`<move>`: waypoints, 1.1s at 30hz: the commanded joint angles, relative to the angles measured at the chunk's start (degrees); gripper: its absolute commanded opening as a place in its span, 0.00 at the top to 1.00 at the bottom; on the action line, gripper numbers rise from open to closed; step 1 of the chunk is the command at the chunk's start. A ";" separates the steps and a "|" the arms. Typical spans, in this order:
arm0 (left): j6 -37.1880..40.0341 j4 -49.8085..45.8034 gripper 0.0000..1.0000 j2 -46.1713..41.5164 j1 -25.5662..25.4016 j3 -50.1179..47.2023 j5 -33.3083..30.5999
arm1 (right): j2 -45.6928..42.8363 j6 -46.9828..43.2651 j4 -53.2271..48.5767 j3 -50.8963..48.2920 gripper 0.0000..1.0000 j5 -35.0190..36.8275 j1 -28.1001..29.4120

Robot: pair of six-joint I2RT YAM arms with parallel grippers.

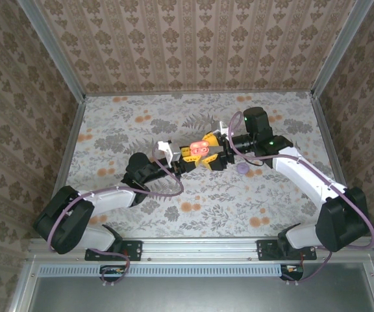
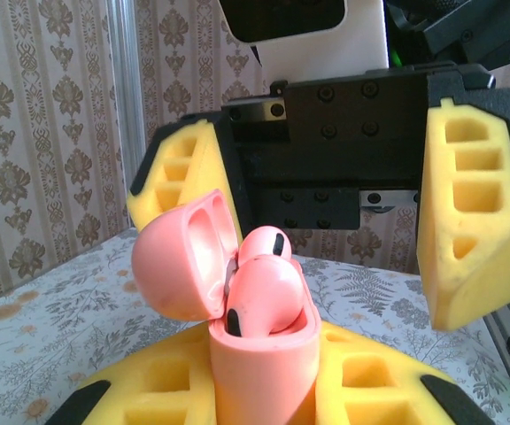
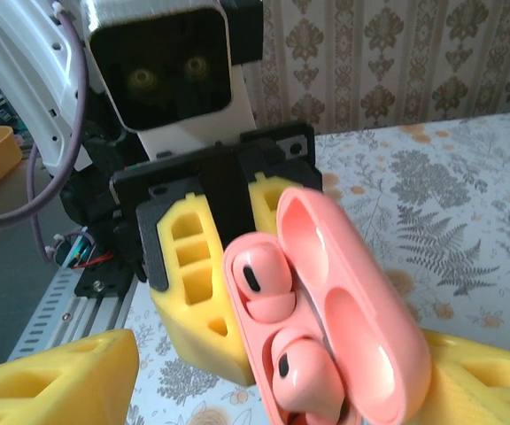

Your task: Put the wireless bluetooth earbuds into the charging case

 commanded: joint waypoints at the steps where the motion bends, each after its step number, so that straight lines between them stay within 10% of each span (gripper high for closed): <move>1: 0.56 0.58 0.86 -1.42 0.04 0.73 0.85 | 0.34 1.85 4.71 0.63 0.26 -3.71 0.19; 33: 1.17 -0.08 0.86 -2.17 0.29 0.03 -0.88 | -4.05 -4.36 -4.64 0.25 0.34 -6.90 -0.79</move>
